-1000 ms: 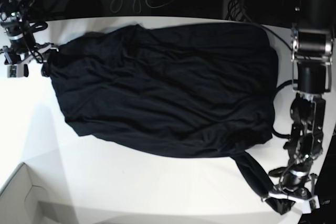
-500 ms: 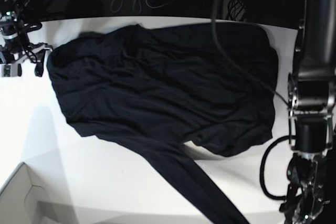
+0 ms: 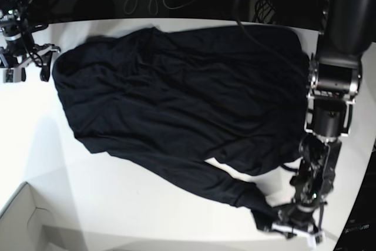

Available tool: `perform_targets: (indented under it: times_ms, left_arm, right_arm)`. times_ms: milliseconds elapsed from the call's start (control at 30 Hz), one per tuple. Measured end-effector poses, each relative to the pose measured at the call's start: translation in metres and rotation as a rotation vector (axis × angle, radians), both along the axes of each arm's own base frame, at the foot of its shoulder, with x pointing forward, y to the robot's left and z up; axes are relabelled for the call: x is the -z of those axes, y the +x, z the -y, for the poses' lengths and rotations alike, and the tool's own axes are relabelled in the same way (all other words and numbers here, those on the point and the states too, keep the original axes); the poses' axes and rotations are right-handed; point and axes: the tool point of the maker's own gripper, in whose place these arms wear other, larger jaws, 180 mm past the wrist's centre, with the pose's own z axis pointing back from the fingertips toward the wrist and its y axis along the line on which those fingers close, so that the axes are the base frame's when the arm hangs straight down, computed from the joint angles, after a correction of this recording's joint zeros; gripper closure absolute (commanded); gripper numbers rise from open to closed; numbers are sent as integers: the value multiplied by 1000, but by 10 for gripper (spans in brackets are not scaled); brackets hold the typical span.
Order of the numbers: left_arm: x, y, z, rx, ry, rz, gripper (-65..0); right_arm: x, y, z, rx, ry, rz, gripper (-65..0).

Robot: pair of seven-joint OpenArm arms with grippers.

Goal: Layout the t-shirt on the table in an organized manner, then fold the t-shirt properly
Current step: 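Pull the sleeve out from under the shirt with the left gripper, then move the right gripper down along the shirt's side and grasp it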

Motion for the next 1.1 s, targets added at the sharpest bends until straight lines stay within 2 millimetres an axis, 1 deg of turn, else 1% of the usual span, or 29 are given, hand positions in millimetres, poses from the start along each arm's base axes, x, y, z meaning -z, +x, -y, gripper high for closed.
perform_targets:
  times_ms: [33, 67, 133, 167, 200, 233, 300, 333, 400, 500, 567, 600, 633, 667, 700, 767, 800, 933, 967, 1033, 1100]
  left_arm:
    - [16, -6, -8, -11, 0, -37, -18]
    - [27, -11, -17, -25, -2, -61, -41]
    - [42, -22, -40, -81, -9, -79, -123]
    - [47, -28, -49, -105, -24, -83, -164]
    - [54, -34, -55, -125, -41, -89, -219]
    - [61, -40, -58, -136, -48, -97, -259]
    - [78, -54, -58, -145, -74, -118, -333]
    - [83, -61, -59, -150, -84, -124, -355]
    - [86, -73, -65, -154, -90, -113, -381]
    - [65, -88, -83, -180, -71, -26, -385]
    - [53, -103, -82, -176, -68, 25, -385]
    - [52, -113, -81, -173, -67, 41, -385]
    - [55, -123, -74, -156, -63, 42, -385]
    - [64, -136, -67, -139, -63, 28, -385]
    - [75, -148, -66, -140, -60, -1, -385]
    - [100, -170, -56, -123, -59, -64, -385]
    - [109, -177, -53, -120, -66, -82, -385]
    - [134, -198, -35, -115, -100, -129, -385]
    - [140, -203, -32, -108, -106, -145, -385]
    - [151, -215, -34, -114, -96, -176, -385]
    - [157, -222, -36, -119, -93, -193, -385]
  right_arm:
    - [-1, 1, 1, -3, -3, 2, -427]
    - [-3, 3, 2, -12, -15, 0, -427]
    - [-10, 5, 8, -21, -40, 5, -428]
    - [-13, 7, 10, -23, -48, 12, -428]
    - [-14, 14, 7, -40, -52, 16, -428]
    - [-16, 20, 4, -60, -60, 16, -428]
    - [-22, 37, -6, -120, -66, 31, -428]
    - [-23, 44, -11, -146, -74, 21, -427]
    - [-21, 58, -19, -203, -98, -36, -427]
    - [-20, 89, -31, -262, -87, -51, -425]
    - [-18, 116, -42, -298, -61, -50, -425]
    - [-16, 127, -48, -314, -42, -52, -424]
    - [-12, 137, -51, -327, -26, -62, -424]
    - [-7, 146, -55, -338, -11, -79, -424]
    - [-4, 153, -60, -349, 6, -87, -424]
    - [5, 166, -66, -365, 31, -118, -424]
    - [9, 172, -70, -378, 38, -138, -424]
    - [13, 200, -92, -418, 103, -145, -425]
    - [14, 204, -94, -422, 112, -152, -426]
    - [18, 211, -97, -434, 122, -173, -430]
    - [23, 217, -102, -447, 135, -172, -430]
